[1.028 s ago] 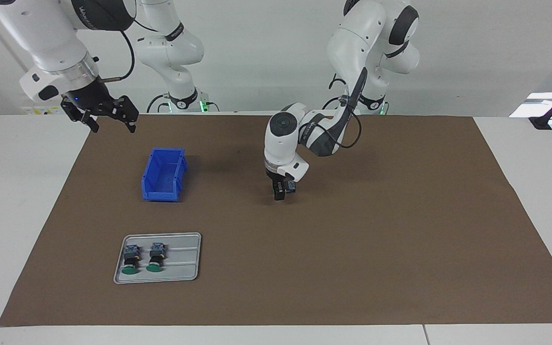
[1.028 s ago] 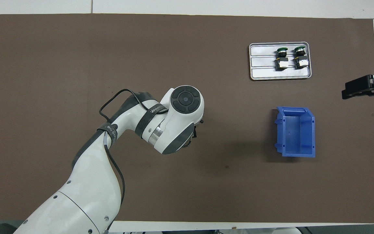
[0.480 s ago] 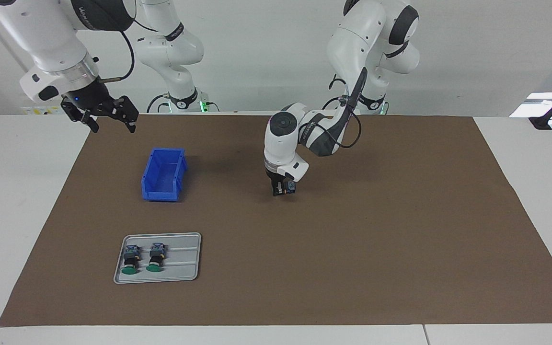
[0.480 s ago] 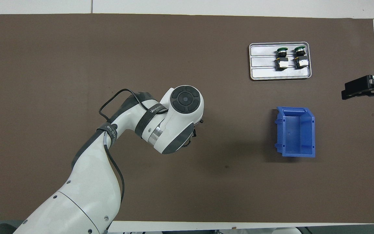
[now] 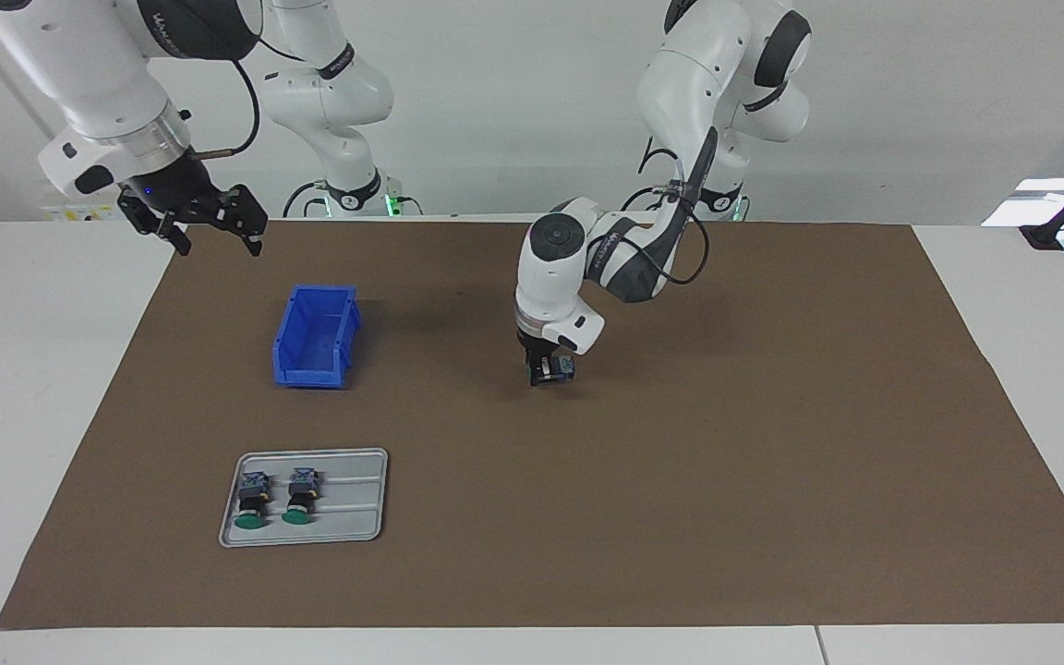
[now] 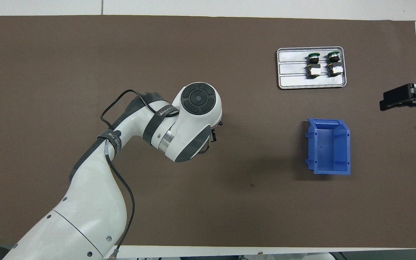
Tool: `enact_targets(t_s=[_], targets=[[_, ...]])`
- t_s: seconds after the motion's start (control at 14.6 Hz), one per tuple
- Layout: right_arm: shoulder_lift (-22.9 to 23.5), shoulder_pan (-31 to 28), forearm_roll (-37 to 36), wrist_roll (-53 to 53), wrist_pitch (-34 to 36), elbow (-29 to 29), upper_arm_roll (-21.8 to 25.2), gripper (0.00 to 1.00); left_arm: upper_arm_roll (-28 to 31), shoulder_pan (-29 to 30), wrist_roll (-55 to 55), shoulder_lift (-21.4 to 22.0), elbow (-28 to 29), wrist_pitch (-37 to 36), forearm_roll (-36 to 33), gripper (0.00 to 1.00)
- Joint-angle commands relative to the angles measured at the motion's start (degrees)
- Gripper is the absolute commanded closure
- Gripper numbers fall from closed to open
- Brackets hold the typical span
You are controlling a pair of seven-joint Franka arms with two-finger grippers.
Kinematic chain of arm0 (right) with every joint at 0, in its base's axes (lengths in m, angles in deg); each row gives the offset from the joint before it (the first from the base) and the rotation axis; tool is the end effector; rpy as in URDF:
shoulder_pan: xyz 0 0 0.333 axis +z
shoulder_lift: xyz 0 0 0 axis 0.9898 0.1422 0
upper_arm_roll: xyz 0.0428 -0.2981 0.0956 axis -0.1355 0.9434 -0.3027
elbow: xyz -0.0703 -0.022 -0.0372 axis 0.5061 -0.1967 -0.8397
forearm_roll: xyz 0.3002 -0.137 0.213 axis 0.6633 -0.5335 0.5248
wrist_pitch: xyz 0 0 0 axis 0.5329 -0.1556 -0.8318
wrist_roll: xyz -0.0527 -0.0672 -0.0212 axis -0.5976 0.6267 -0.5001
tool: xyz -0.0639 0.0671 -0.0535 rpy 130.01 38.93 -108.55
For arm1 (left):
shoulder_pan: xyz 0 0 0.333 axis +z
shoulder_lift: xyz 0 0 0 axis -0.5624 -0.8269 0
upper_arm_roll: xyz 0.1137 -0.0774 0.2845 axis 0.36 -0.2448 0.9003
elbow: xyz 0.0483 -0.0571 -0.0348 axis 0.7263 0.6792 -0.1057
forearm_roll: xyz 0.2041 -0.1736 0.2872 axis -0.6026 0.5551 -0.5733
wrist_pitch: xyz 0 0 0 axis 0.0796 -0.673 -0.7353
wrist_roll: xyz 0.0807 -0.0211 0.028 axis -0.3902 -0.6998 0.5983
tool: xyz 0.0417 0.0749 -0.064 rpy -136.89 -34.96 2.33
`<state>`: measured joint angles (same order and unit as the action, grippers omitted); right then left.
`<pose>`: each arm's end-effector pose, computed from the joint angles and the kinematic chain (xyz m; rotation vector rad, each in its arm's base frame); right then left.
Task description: Place and press button with both arms
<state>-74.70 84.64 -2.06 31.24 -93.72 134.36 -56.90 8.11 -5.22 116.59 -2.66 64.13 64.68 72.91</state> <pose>0.5353 -0.0186 0.6165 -3.1210 0.0791 0.1028 0.4862 -0.4822 0.3352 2.0867 2.2836 -0.1162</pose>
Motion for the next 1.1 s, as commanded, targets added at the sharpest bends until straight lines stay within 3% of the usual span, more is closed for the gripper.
enact_targets(t_s=[0.0,0.27,0.48,0.69,1.03], targets=[[-1.12,-0.61,-0.70,-1.31,0.28,1.19,-0.65,0.01,-0.12,0.95,-1.03,3.05,-0.46,-2.14,-0.18,1.00],[-1.12,-0.61,-0.70,-1.31,0.20,1.19,-0.65,0.01,-0.21,5.16,-10.49,8.33,0.16,-2.22,11.99,1.00],[-1.12,-0.61,-0.70,-1.31,0.28,1.19,-0.65,0.01,-0.12,6.49,-16.75,8.34,0.25,0.84,20.80,1.00],[-1.12,-0.61,-0.70,-1.31,0.28,1.19,-0.65,0.01,-0.30,6.84,-18.60,8.25,1.21,4.18,25.20,1.00],[-1.12,-0.61,-0.70,-1.31,0.28,1.19,-0.65,0.01,-0.21,8.59,-44.23,11.49,9.64,9.82,50.65,1.00]])
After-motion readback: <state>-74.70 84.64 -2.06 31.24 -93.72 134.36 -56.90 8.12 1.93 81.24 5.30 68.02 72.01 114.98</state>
